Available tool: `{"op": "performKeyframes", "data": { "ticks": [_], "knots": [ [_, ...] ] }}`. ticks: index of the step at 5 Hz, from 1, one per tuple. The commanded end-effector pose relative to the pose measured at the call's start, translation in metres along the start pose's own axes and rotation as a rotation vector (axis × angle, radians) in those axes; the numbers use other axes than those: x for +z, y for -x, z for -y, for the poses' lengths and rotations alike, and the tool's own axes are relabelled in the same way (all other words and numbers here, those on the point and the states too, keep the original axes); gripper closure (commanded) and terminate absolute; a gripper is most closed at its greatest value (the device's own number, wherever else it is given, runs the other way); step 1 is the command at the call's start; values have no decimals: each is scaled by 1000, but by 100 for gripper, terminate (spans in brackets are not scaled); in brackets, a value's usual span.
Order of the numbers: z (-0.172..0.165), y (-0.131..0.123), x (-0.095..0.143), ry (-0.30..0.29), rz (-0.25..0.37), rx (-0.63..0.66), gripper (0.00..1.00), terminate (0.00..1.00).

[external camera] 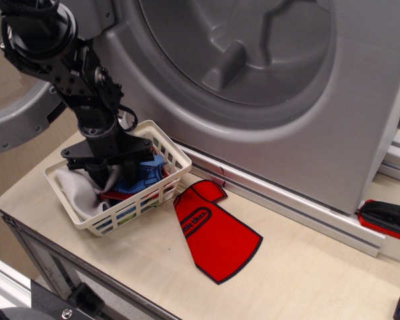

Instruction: Put clothes in laundry machine

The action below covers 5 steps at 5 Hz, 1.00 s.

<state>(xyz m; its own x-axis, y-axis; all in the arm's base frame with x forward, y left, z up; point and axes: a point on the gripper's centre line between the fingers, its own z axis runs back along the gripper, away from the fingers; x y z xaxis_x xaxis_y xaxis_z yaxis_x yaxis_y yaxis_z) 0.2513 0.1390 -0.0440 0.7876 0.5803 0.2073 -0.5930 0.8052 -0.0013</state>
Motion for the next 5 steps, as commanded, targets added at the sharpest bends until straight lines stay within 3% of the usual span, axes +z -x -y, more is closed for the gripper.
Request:
{"op": "performKeyframes", "data": {
  "ticks": [1, 3, 5],
  "knots": [
    [4, -20, 69, 41, 182, -106, 100, 0],
    [15, -23, 142, 154, 253, -111, 100, 0],
    [44, -13, 185, 217, 314, -236, 100, 0]
  ]
}}
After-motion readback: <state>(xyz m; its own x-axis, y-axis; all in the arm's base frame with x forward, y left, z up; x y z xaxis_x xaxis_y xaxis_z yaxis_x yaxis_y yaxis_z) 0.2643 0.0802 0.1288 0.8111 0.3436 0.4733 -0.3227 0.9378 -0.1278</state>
